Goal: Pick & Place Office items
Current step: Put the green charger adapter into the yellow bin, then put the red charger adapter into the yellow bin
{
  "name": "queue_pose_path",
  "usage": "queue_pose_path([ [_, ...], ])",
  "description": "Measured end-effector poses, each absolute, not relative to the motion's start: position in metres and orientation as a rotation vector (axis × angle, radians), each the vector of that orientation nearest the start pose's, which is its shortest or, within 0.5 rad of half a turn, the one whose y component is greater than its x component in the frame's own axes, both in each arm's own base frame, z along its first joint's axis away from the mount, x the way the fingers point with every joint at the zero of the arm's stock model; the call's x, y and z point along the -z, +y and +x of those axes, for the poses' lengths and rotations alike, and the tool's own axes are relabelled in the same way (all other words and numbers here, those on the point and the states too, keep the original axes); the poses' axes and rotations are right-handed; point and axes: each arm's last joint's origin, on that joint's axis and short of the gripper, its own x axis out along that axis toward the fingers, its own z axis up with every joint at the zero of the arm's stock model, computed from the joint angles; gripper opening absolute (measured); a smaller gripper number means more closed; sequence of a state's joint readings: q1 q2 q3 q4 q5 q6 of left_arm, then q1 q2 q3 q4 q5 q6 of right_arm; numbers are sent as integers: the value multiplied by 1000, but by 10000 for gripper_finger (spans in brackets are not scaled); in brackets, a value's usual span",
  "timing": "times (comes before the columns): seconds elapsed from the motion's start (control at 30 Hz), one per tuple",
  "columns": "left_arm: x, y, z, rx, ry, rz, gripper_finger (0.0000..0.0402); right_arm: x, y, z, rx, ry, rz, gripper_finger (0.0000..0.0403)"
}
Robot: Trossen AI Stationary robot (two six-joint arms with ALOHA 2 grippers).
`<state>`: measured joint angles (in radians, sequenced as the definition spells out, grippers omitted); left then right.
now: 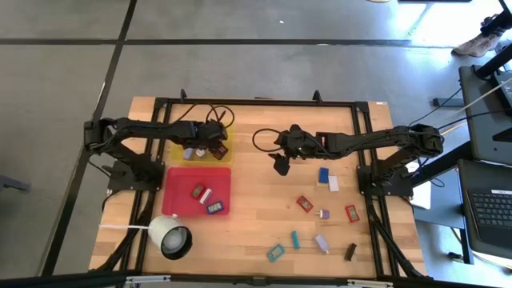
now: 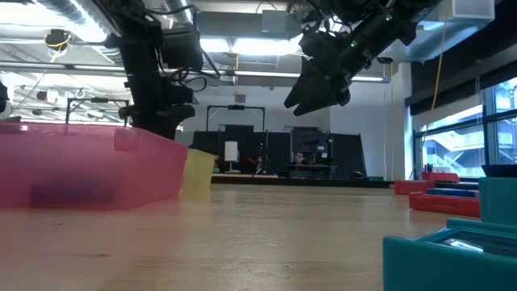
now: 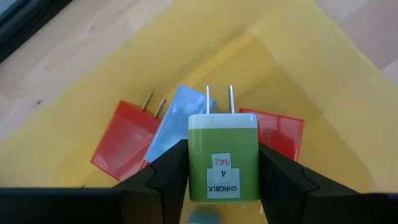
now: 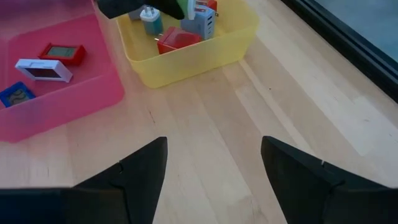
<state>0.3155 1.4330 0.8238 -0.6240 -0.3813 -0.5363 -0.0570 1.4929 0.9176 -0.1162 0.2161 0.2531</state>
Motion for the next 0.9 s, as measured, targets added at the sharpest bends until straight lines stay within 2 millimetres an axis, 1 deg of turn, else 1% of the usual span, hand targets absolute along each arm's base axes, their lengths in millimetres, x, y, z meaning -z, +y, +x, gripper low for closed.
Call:
queue_pose_path([
  [0.23, -184, 87, 235, -902, 1067, -419, 195, -222, -24, 311, 348, 657, 186, 263],
  [0.4, -184, 87, 235, -901, 1069, -417, 207, -221, -24, 310, 343, 671, 187, 263],
  [0.47, -187, 87, 236, -883, 1088, -394, 209, -222, -23, 306, 309, 700, 194, 263],
  [0.53, -194, 87, 239, -850, 1090, -382, 209, -229, -22, 301, 277, 736, 191, 263],
  [0.67, -206, 88, 247, -786, 1063, -409, 207, -246, -20, 283, 282, 869, 193, 263],
  [0.77, -213, 84, 253, -767, 1017, -431, 205, -252, -17, 263, 322, 968, 223, 263],
  [0.83, -214, 79, 258, -744, 992, -421, 206, -252, -17, 249, 401, 1053, 240, 263],
  [0.9, -216, 72, 262, -715, 963, -411, 205, -251, -19, 236, 530, 1119, 245, 263],
])
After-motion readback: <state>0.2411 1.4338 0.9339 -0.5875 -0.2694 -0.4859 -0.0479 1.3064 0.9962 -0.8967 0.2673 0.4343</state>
